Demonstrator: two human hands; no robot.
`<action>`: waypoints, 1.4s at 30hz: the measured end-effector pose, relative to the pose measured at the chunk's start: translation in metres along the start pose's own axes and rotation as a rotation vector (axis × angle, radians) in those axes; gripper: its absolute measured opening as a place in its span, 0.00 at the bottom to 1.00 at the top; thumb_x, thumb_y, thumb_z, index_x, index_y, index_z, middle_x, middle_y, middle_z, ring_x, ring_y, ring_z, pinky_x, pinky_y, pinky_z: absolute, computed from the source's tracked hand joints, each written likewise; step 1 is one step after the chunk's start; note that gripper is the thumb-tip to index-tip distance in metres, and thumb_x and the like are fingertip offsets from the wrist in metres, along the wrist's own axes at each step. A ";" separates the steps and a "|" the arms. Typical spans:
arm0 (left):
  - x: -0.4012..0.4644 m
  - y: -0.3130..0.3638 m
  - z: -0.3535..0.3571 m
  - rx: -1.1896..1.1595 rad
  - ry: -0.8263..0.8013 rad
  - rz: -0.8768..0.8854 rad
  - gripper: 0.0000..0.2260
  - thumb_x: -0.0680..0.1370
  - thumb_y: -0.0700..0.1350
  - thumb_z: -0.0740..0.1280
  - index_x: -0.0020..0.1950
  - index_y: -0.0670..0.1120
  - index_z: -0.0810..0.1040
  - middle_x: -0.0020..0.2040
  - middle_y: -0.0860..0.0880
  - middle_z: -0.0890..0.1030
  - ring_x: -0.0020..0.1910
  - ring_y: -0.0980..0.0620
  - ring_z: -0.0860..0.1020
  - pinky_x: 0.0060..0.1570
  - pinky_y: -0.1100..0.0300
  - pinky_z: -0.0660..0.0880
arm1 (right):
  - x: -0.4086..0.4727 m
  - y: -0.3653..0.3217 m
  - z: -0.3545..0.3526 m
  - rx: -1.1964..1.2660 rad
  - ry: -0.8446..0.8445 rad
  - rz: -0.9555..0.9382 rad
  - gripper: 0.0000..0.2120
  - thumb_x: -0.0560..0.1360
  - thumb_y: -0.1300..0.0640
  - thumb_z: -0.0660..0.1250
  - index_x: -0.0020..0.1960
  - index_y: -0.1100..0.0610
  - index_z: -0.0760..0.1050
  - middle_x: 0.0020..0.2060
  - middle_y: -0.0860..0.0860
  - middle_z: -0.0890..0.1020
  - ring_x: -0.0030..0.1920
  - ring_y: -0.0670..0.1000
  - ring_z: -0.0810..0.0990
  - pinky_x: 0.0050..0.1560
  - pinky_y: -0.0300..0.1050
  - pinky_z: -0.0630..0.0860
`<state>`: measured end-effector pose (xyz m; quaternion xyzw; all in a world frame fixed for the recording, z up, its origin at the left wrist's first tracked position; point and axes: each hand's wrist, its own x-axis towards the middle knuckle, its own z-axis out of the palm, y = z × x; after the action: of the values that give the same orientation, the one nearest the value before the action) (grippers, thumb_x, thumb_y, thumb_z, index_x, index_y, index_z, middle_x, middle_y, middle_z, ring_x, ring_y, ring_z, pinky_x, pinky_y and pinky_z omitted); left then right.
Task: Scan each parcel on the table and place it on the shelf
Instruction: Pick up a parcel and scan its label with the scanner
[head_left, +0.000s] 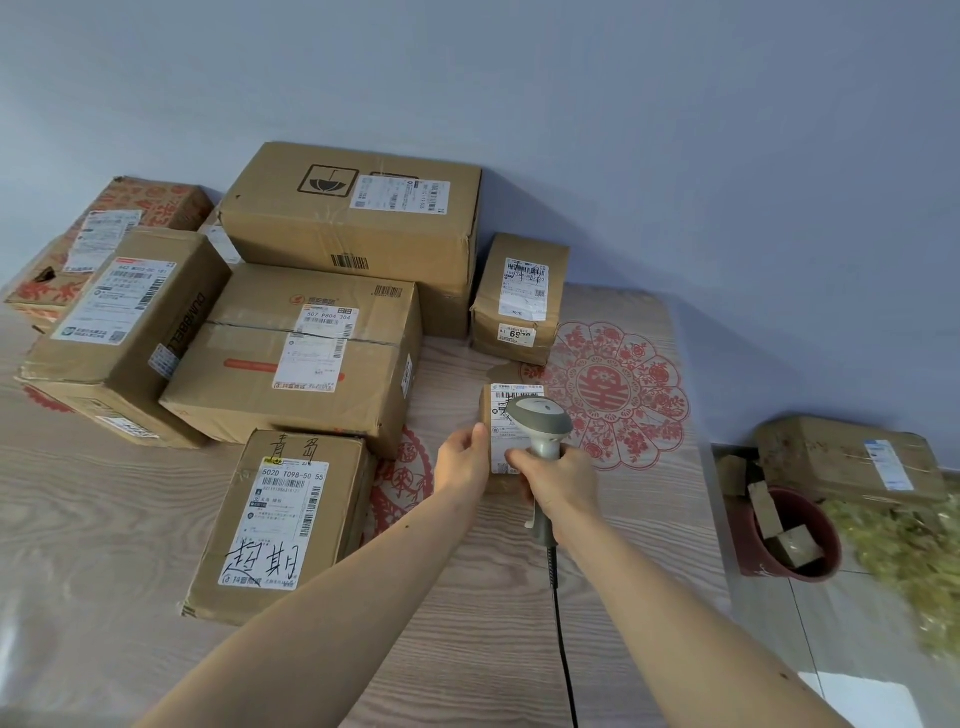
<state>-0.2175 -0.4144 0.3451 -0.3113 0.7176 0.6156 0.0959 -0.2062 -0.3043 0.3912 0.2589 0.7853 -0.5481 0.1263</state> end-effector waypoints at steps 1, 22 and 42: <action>0.000 0.000 0.000 0.007 -0.001 0.000 0.16 0.81 0.53 0.58 0.53 0.46 0.82 0.48 0.48 0.84 0.49 0.47 0.81 0.52 0.51 0.77 | -0.001 0.000 -0.001 0.006 -0.005 -0.008 0.07 0.65 0.56 0.75 0.34 0.56 0.77 0.25 0.49 0.77 0.27 0.50 0.74 0.30 0.40 0.68; -0.005 0.007 0.006 -0.018 0.000 -0.042 0.12 0.82 0.53 0.59 0.55 0.50 0.79 0.53 0.49 0.83 0.54 0.48 0.80 0.60 0.48 0.76 | 0.031 0.048 -0.042 0.066 0.092 -0.042 0.14 0.70 0.45 0.72 0.50 0.51 0.75 0.42 0.54 0.83 0.44 0.56 0.83 0.49 0.54 0.78; 0.004 0.001 0.012 -0.005 0.060 -0.051 0.14 0.82 0.50 0.60 0.38 0.54 0.75 0.47 0.48 0.83 0.50 0.47 0.80 0.55 0.49 0.77 | 0.068 0.102 -0.044 -0.246 0.083 0.063 0.25 0.66 0.45 0.78 0.56 0.56 0.74 0.48 0.51 0.81 0.49 0.56 0.81 0.52 0.53 0.78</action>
<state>-0.2237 -0.4045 0.3411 -0.3483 0.7104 0.6050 0.0893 -0.2032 -0.2181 0.2938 0.2884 0.8427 -0.4320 0.1416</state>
